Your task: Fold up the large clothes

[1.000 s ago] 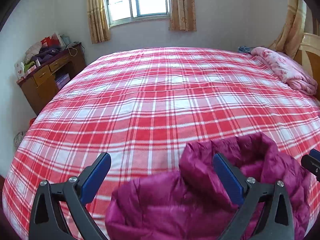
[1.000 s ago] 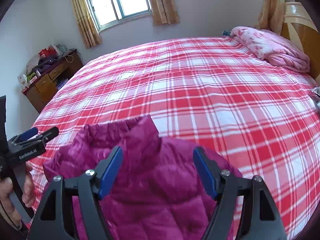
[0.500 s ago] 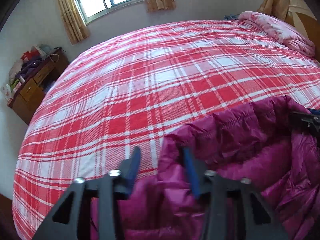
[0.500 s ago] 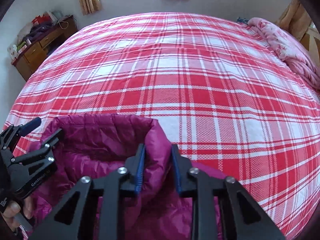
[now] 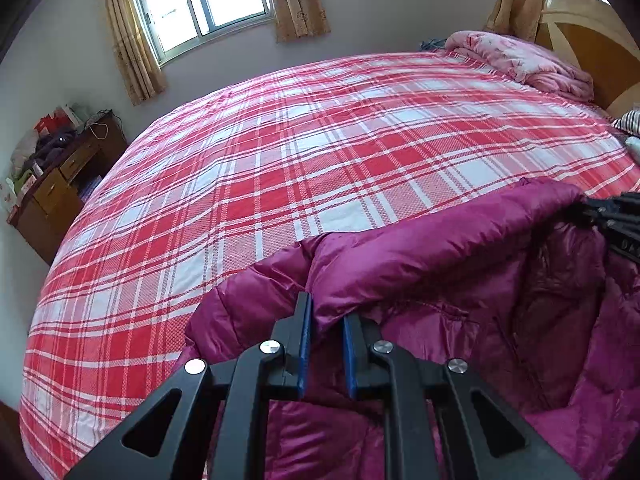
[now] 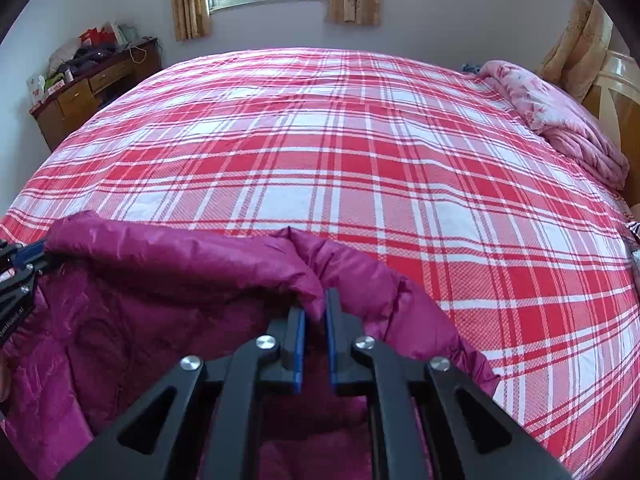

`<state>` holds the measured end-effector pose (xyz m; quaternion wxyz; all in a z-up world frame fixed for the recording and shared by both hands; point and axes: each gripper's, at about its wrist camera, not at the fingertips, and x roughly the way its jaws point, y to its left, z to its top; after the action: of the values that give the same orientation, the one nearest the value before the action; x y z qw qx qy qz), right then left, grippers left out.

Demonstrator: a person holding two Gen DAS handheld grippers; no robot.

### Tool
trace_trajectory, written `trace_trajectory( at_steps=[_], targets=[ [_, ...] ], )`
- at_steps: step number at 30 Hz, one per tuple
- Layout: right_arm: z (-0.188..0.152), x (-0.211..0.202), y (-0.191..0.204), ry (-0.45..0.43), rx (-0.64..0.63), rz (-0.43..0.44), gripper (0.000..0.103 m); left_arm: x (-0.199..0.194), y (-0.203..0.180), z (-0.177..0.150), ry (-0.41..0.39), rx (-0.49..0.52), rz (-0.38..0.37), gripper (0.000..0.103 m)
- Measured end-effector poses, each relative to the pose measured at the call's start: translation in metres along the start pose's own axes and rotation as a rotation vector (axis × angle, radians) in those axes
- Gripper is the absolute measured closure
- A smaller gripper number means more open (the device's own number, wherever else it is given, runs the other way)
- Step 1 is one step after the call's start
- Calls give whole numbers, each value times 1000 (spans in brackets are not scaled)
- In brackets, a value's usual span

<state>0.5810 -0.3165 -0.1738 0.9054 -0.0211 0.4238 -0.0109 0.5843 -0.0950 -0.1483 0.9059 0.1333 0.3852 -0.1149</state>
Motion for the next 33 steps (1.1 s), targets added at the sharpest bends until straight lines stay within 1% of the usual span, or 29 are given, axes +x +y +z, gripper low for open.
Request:
trace_trajectory(
  at_steps=[3, 5, 6, 7, 8, 9, 10, 12, 14, 16, 17, 18, 19, 20, 21, 22, 23, 24, 25, 26, 27, 28, 29, 30, 31, 33],
  targets=[
    [-6, 2, 0, -8, -15, -14, 93, -26, 2, 2, -64, -23, -57, 88],
    [-9, 4, -2, -8, -12, -12, 93, -40, 5, 9, -104, -59, -74, 85],
    [-9, 4, -3, -8, -10, -12, 93, -45, 8, 14, -121, -92, -83, 79],
    [-10, 5, -3, -9, -11, -13, 93, -48, 10, 18, -135, -119, -88, 64],
    [-10, 5, -2, -11, -13, -17, 93, -50, 13, 23, -150, -148, -86, 53],
    [-10, 6, -1, -13, -17, -21, 93, -53, 17, 28, -169, -184, -73, 33],
    [-12, 5, -1, -14, -19, -21, 93, -57, 19, 30, -191, -211, -74, 27],
    [-13, 7, -2, -13, -15, -15, 93, -61, 22, 32, -215, -244, -103, 26],
    [-14, 8, -4, -15, -11, -9, 93, -61, 19, 33, -221, -252, -107, 26],
    [-15, 9, -2, -19, -15, -12, 93, -54, 8, 40, -205, -229, -81, 26],
    [-15, 11, -1, -22, -21, -15, 93, -48, 2, 44, -194, -206, -69, 26],
    [-16, 11, 0, -21, -24, -16, 93, -37, -8, 49, -177, -164, -41, 26],
    [-16, 12, 0, -18, -24, -15, 93, -24, -15, 51, -158, -135, 2, 25],
    [-15, 11, -1, -14, -19, -7, 92, -4, -22, 52, -108, -102, 54, 25],
    [-15, 10, -3, -11, -8, 6, 92, 16, -28, 49, -36, -73, 86, 25],
    [-15, 9, -6, -6, 4, 22, 92, 32, -30, 44, 15, -68, 113, 25],
    [-15, 6, -11, -1, 27, 52, 89, 46, -31, 35, 58, -76, 119, 25],
    [-16, 1, -13, -4, 37, 64, 86, 54, -32, 28, 82, -82, 109, 25],
    [-17, -4, -14, -10, 40, 66, 78, 58, -33, 19, 87, -83, 100, 25],
    [-17, -14, -17, -28, 54, 63, 69, 57, -35, 14, 68, -75, 106, 25],
    [-16, -25, -18, -50, 73, 62, 65, 55, -36, 11, 53, -68, 109, 25],
    [-14, -33, -19, -68, 89, 63, 57, 53, -36, 10, 46, -66, 107, 25],
    [-11, -47, -20, -106, 119, 65, 50, 53, -35, 10, 44, -68, 106, 25],
    [-8, -59, -19, -143, 145, 61, 48, 54, -35, 10, 46, -71, 104, 25],
    [-3, -67, -17, -175, 166, 54, 43, 55, -35, 10, 49, -72, 103, 25],
    [11, -70, -6, -194, 167, 69, 41, 56, -34, 9, 48, -73, 102, 25]
  ],
)
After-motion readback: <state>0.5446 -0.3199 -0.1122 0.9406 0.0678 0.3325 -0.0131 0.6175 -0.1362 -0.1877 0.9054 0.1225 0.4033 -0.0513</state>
